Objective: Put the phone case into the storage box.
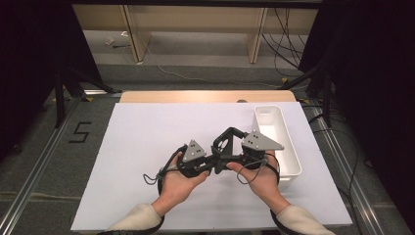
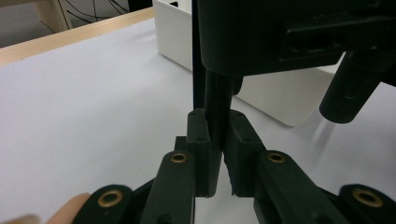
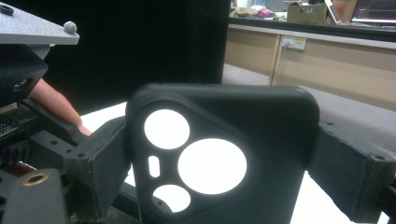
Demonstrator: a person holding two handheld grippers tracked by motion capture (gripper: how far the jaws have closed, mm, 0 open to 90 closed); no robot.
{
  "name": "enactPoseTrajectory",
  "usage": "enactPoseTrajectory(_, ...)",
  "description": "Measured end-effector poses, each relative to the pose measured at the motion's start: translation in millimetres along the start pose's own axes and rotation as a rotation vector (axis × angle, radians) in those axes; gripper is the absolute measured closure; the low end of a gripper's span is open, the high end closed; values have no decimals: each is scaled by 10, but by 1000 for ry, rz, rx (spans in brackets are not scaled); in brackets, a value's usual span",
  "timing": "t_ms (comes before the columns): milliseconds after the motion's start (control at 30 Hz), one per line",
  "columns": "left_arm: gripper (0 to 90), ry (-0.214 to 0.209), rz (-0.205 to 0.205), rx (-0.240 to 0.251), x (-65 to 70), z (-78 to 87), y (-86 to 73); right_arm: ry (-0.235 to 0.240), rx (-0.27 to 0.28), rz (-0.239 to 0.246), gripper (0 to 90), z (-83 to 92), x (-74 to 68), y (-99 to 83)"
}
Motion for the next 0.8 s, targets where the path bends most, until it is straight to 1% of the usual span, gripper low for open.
enactPoseTrajectory(200, 805, 0, 0, 2, -2, -6, -2, -2, 1, -3, 135, 1, 6, -1)
enactPoseTrajectory(500, 802, 6, -11, 11, -6, -9, 2, -8, 6, 3, 143, -1, 11, 8)
enactPoseTrajectory(800, 800, 11, -21, 18, -6, -7, 10, -11, 8, -5, 147, 2, 18, 19)
Point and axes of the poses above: each handheld gripper's, and its own axes: z roughly backward along the jaws, y roughly out of its top, x roughly to its right, the point moved 5 cm from there along -z, roughly forward along the jaws, and after that the axes turned 7 degrees about x, right-handed, at the moved point
